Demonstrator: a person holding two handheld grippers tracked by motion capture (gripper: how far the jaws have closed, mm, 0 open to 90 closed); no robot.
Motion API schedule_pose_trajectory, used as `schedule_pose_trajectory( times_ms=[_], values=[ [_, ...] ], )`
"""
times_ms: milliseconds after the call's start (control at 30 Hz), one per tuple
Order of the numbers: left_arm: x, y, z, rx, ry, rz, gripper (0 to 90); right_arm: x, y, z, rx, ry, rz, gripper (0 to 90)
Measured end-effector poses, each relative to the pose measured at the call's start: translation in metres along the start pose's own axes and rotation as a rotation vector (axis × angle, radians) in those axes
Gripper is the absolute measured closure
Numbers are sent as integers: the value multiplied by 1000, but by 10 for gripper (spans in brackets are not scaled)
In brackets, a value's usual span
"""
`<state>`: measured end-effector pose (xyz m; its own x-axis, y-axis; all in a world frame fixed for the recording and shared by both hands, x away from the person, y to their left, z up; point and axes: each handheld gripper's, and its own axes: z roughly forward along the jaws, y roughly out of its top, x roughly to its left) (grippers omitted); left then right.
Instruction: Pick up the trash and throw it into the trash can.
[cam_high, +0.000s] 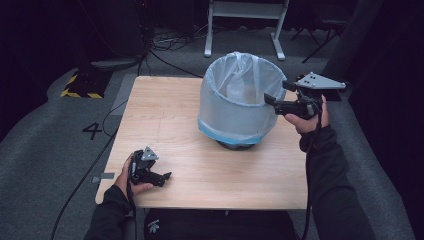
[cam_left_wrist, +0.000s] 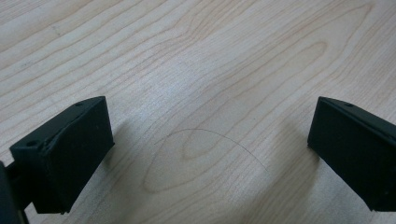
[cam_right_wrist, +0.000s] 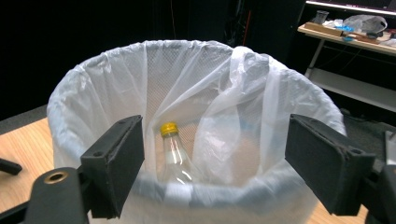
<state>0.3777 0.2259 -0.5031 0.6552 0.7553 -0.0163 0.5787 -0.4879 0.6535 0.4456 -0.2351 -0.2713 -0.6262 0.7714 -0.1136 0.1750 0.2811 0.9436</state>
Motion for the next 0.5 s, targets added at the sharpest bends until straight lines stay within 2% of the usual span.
schedule_pose_trajectory(
  times_ms=[200,300,367,500],
  values=[
    [0,0,0,0,0,0,2,-2,-4,-11,13,-17,-17,199],
    [0,0,0,0,0,0,2,-3,-6,-18,8,-12,-14,200],
    [0,0,0,0,0,-1,2,-3,-9,-24,17,-14,-40,199],
    [0,0,0,0,0,0,2,-1,-13,-29,28,-5,-37,200]
  ],
)
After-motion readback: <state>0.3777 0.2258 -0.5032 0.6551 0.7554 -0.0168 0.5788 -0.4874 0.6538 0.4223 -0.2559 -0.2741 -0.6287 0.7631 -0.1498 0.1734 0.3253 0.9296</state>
